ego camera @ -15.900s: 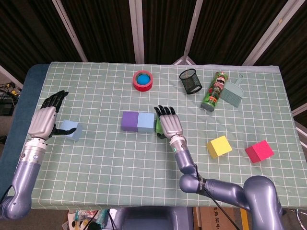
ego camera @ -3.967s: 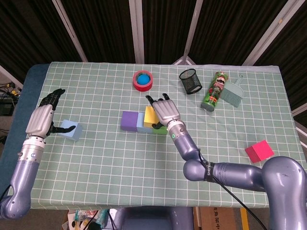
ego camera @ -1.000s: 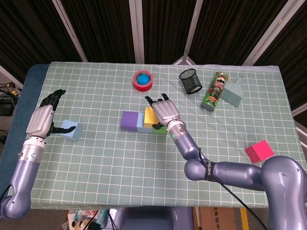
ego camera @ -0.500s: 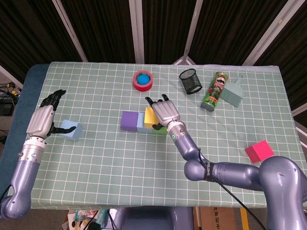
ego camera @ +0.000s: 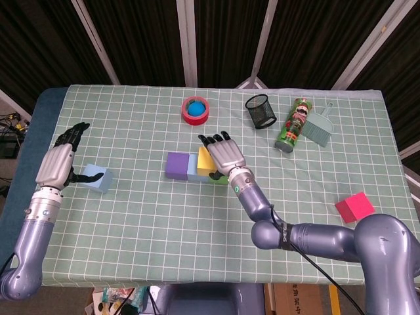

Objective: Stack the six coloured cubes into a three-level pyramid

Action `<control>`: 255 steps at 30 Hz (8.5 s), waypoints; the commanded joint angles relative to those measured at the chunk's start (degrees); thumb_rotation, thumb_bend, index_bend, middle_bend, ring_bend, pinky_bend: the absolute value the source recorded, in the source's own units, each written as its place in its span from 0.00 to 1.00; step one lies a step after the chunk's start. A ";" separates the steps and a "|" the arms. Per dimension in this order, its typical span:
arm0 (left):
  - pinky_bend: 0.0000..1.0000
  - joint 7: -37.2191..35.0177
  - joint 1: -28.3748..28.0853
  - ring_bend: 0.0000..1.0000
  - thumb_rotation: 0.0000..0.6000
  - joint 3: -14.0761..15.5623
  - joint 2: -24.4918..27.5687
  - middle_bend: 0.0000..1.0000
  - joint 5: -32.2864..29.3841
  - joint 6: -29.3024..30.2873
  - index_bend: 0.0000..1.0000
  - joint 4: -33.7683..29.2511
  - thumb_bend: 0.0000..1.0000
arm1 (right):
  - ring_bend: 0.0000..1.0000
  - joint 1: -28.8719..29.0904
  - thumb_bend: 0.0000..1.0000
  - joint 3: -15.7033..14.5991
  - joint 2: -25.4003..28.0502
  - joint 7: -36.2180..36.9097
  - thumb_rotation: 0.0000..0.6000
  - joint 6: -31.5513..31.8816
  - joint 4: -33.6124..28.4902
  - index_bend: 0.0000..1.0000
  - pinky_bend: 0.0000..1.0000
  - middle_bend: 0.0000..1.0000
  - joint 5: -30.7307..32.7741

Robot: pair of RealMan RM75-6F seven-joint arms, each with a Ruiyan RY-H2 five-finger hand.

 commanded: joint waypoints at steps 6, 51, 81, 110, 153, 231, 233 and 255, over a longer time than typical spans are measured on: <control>0.00 -0.07 0.03 0.00 1.00 -0.05 0.18 0.02 0.07 0.00 0.00 -0.28 0.10 | 0.03 -0.11 0.25 -0.19 0.47 -0.96 1.00 1.58 -1.36 0.00 0.00 0.04 0.07; 0.00 9.81 -0.68 0.00 1.00 4.91 -1.89 0.03 2.83 0.84 0.00 -1.19 0.05 | 0.00 -48.95 0.24 -18.31 27.88 30.73 1.00 33.21 -17.15 0.00 0.00 0.00 -41.31; 0.00 9.25 -4.04 0.00 1.00 12.14 -4.04 0.12 5.48 -17.87 0.00 19.88 0.09 | 0.00 -54.33 0.24 -10.67 28.11 36.29 1.00 26.99 -16.27 0.00 0.00 0.00 -44.05; 0.00 7.62 -7.52 0.00 1.00 10.40 -11.89 0.10 6.79 -20.34 0.00 31.08 0.15 | 0.00 -57.18 0.24 -7.14 27.83 38.31 1.00 22.99 -17.84 0.00 0.00 0.00 -44.35; 0.00 3.13 -5.11 0.01 1.00 10.61 -10.94 0.26 6.81 -19.85 0.00 32.13 0.24 | 0.00 -58.97 0.24 -5.29 27.53 37.56 1.00 20.52 -18.37 0.00 0.00 0.00 -45.54; 0.00 27.96 -38.02 0.01 1.00 5.84 -11.51 0.31 -24.48 -20.28 0.00 17.22 0.41 | 0.00 -59.70 0.24 -3.47 28.05 42.17 1.00 16.92 -18.02 0.00 0.00 0.00 -44.97; 0.00 28.77 -38.72 0.01 1.00 6.12 -11.98 0.31 -26.08 -19.18 0.00 17.10 0.41 | 0.00 -59.70 0.24 -3.43 28.14 42.47 1.00 16.73 -17.96 0.00 0.00 0.00 -44.93; 0.00 29.44 -41.07 0.01 1.00 6.82 -15.57 0.31 -28.26 -16.59 0.00 18.66 0.41 | 0.00 -59.72 0.24 -3.35 28.10 42.92 1.00 16.24 -17.56 0.00 0.00 0.00 -44.88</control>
